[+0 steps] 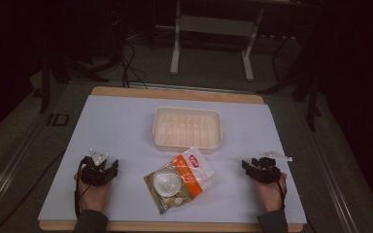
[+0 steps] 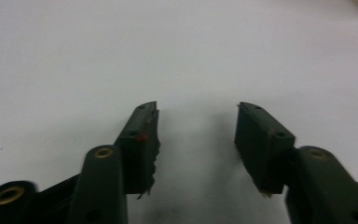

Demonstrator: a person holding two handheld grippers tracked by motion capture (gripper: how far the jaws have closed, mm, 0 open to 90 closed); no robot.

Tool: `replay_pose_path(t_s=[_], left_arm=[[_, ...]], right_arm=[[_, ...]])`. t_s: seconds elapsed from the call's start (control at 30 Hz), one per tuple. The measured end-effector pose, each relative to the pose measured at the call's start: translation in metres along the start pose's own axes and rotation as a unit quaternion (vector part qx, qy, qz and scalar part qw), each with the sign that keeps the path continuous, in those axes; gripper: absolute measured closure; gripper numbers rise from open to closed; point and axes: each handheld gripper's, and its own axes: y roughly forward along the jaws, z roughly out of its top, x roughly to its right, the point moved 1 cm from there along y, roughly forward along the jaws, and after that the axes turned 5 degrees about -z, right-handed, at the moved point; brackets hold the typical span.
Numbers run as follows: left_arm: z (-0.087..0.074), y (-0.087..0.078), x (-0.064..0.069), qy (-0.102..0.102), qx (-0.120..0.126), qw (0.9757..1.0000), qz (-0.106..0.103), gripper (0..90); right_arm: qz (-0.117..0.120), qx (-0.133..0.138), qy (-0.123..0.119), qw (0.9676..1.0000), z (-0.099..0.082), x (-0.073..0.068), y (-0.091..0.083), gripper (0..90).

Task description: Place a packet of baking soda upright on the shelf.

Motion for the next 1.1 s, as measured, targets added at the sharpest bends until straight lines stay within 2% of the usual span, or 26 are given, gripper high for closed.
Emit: replay_pose_path(t_s=[0.17,0.33,0.43,0.47,0.67,0.83,0.97,1.1], left_arm=[[0.000,-0.003,-0.003,-0.002,0.016,0.9995,-0.027,53.3],[0.000,-0.003,-0.003,0.005,0.027,0.9985,-0.047,54.5],[0.000,-0.003,-0.003,0.006,0.027,0.9984,-0.049,54.6],[0.001,-0.002,-0.003,0.007,0.025,0.9984,-0.051,54.8],[0.001,-0.002,-0.003,0.002,0.024,0.9985,-0.049,54.6],[0.000,-0.003,-0.004,-0.002,0.030,0.9983,-0.051,54.6],[-0.001,-0.003,-0.006,-0.010,0.032,0.9979,-0.056,54.5],[-0.001,-0.003,-0.006,-0.010,0.031,0.9980,-0.054,54.1]], right_arm=[[0.017,0.008,-0.003,0.9998,0.004,-0.005,-0.006,54.5],[0.034,0.010,0.016,0.9993,0.008,-0.008,-0.012,59.1],[0.038,0.008,0.018,0.9991,0.009,-0.009,-0.013,59.8],[0.050,0.003,0.022,0.9985,0.012,-0.014,-0.015,61.7],[0.050,0.000,-0.007,0.9987,0.021,-0.024,-0.018,63.4],[0.057,0.001,-0.011,0.9983,0.027,-0.028,-0.017,62.7],[0.074,-0.008,-0.020,0.9970,0.036,-0.036,-0.016,62.2],[0.090,-0.010,-0.021,0.9957,0.044,-0.042,-0.016,61.0]])
